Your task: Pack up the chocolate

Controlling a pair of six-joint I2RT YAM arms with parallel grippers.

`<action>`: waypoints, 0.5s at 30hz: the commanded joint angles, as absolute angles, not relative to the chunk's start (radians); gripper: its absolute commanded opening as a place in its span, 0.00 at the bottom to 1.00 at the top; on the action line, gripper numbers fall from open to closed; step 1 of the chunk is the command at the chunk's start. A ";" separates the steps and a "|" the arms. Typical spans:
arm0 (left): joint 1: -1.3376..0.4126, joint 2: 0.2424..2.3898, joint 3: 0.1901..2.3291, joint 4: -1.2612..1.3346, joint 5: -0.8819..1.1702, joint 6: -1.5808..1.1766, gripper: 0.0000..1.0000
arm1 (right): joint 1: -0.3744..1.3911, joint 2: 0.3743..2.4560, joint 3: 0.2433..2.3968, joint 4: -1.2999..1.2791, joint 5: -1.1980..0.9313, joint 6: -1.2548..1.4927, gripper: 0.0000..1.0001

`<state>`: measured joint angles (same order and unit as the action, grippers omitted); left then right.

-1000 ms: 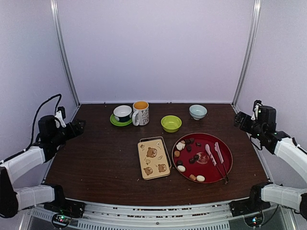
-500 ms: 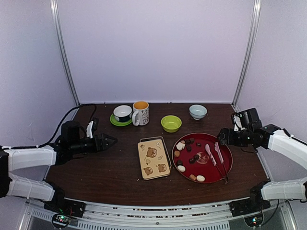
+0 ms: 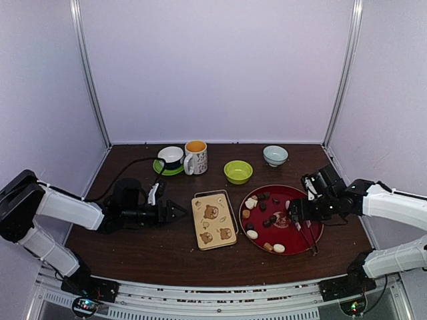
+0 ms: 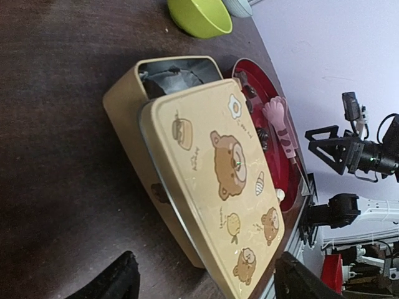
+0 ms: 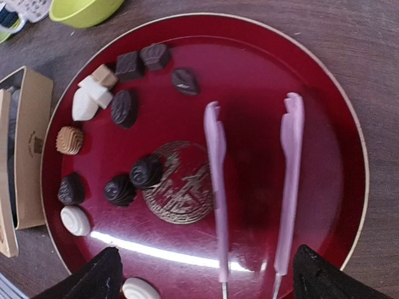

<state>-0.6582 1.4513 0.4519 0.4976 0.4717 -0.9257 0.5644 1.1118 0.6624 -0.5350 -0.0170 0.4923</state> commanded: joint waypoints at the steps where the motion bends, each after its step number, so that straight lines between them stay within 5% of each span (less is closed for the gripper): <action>1: -0.692 1.528 0.507 0.669 0.514 -0.993 0.75 | 0.668 1.152 0.716 -0.525 0.000 0.538 0.94; 15: -0.703 1.635 0.547 0.680 0.522 -1.029 0.58 | 0.894 1.289 0.773 -0.182 -0.094 0.691 0.72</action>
<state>-0.7006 1.6077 0.5194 0.6136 0.5014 -1.0161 0.8577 1.2587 0.7441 -0.3206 -0.0689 0.6392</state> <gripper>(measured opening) 0.598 0.739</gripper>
